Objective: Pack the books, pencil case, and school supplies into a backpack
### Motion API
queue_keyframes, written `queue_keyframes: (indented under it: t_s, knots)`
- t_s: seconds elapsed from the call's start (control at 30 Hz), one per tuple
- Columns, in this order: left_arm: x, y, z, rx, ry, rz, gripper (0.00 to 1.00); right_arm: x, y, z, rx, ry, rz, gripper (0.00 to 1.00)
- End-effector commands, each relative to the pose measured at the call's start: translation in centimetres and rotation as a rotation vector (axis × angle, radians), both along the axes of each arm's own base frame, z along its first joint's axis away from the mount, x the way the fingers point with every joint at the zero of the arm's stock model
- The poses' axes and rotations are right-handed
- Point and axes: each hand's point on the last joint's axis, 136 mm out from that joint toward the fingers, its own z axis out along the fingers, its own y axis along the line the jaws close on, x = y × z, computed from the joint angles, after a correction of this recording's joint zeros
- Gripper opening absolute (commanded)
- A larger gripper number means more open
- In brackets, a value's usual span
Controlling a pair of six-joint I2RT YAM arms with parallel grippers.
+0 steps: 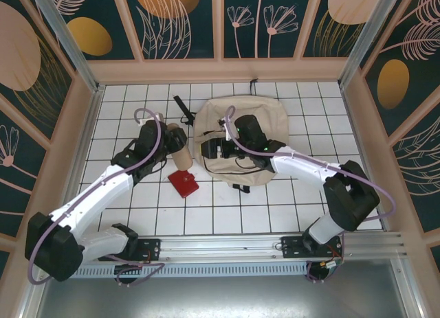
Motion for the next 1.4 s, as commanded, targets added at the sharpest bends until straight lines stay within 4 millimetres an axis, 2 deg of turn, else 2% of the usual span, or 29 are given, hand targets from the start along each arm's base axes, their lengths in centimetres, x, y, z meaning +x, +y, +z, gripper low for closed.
queue_keyframes:
  t_s: [0.0, 0.13, 0.27, 0.37, 0.57, 0.77, 0.83, 0.9, 0.93, 0.97, 1.0, 1.07, 1.17, 1.23, 1.37]
  knots:
    - [1.5, -2.1, 2.6, -0.068, -0.071, -0.048, 0.45, -2.3, 1.3, 3.0, 0.121, -0.075, 0.099, 0.80]
    - [1.7, -4.3, 3.1, -0.155, -0.067, -0.119, 0.45, -2.2, 2.3, 3.1, 0.117, -0.050, 0.133, 0.78]
    - [2.1, -5.5, 2.9, -0.172, -0.045, -0.163, 0.45, -1.8, 2.7, 2.6, 0.098, -0.045, 0.129, 0.76]
    - [1.9, -6.3, 2.8, -0.196, -0.034, -0.201, 0.45, -1.5, 2.9, 2.1, 0.088, -0.031, 0.119, 0.67]
    - [1.5, -7.0, 3.2, -0.221, -0.033, -0.242, 0.45, -0.4, 3.0, 1.9, 0.092, -0.029, 0.064, 0.58]
    - [1.3, -7.0, 3.3, -0.216, -0.037, -0.258, 0.48, -0.2, 3.2, 2.8, 0.142, -0.038, 0.076, 0.35]
    - [1.3, -6.8, 3.4, -0.208, -0.041, -0.251, 0.54, -0.2, 3.0, 2.8, 0.150, -0.041, 0.074, 0.24]
    - [1.3, -6.5, 3.0, -0.187, -0.033, -0.238, 0.74, 0.1, 2.5, 2.6, 0.140, -0.038, 0.048, 0.20]
    - [1.3, -6.1, 2.6, -0.169, -0.023, -0.225, 0.82, 0.3, 2.1, 2.4, 0.131, -0.034, 0.025, 0.19]
    - [1.5, -6.0, 3.0, -0.158, -0.032, -0.216, 0.86, 0.6, 1.7, 2.1, 0.117, -0.030, -0.002, 0.19]
    - [1.8, -5.7, 3.6, -0.144, -0.045, -0.203, 0.90, 1.1, 1.1, 1.8, 0.101, -0.027, -0.038, 0.18]
    - [2.0, -5.0, 3.5, -0.100, -0.048, -0.179, 0.95, 2.0, -0.7, 0.8, 0.058, -0.008, -0.121, 0.18]
    - [2.2, -4.3, 3.5, -0.027, -0.069, -0.176, 0.98, 3.5, -4.6, -0.9, -0.023, 0.023, -0.264, 0.18]
    - [2.2, -4.6, 3.5, 0.020, -0.093, -0.231, 0.99, 4.5, -8.1, -2.0, -0.108, 0.028, -0.386, 0.18]
    - [2.0, -6.1, 2.8, 0.077, -0.087, -0.346, 0.99, 5.5, -13.6, -2.3, -0.148, 0.049, -0.535, 0.18]
